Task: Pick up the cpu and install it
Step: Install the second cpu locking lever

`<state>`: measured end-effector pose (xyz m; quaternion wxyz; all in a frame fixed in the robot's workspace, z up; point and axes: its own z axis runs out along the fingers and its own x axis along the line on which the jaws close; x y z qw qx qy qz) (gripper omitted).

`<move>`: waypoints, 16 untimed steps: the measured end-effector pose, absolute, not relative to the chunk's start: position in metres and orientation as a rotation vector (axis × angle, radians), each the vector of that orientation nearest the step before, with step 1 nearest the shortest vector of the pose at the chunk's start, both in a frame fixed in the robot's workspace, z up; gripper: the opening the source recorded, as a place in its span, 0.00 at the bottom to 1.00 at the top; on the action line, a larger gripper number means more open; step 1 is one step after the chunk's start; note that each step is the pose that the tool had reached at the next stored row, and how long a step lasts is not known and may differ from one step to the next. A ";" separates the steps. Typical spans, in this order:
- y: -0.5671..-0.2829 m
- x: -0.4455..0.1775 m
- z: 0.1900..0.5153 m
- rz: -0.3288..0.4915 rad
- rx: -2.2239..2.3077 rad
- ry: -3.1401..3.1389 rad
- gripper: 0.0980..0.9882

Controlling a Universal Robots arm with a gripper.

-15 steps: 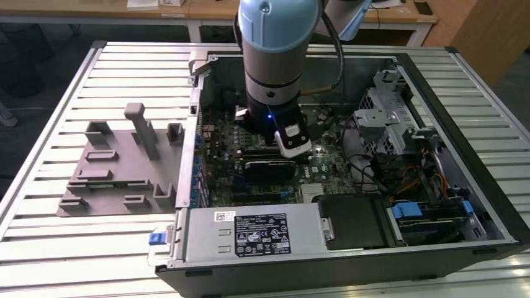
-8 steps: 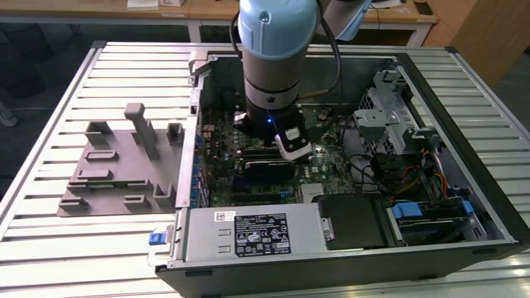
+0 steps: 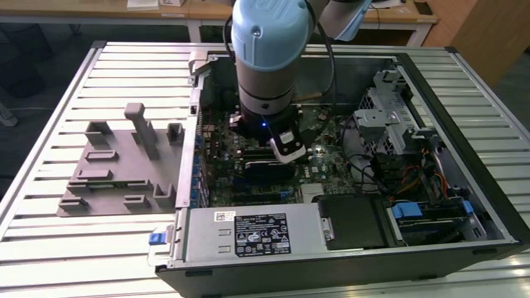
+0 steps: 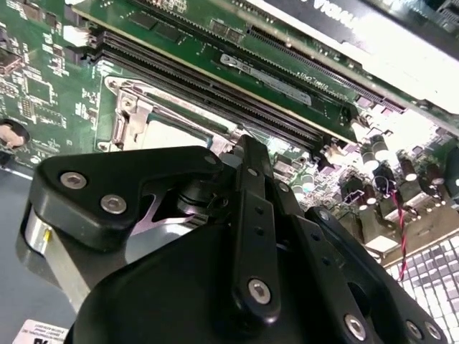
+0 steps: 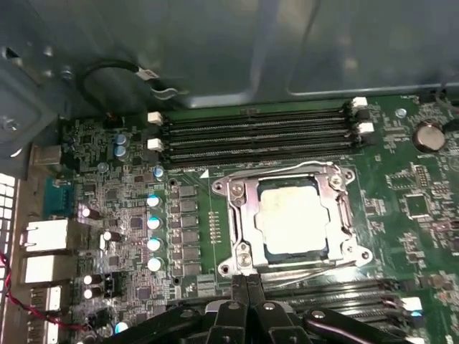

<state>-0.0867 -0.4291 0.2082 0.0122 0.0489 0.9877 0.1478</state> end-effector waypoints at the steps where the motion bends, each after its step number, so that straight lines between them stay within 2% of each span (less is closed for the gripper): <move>1: -0.429 -0.087 0.207 0.462 0.151 3.079 0.01; 16: -0.429 -0.090 0.199 0.485 0.150 3.073 0.01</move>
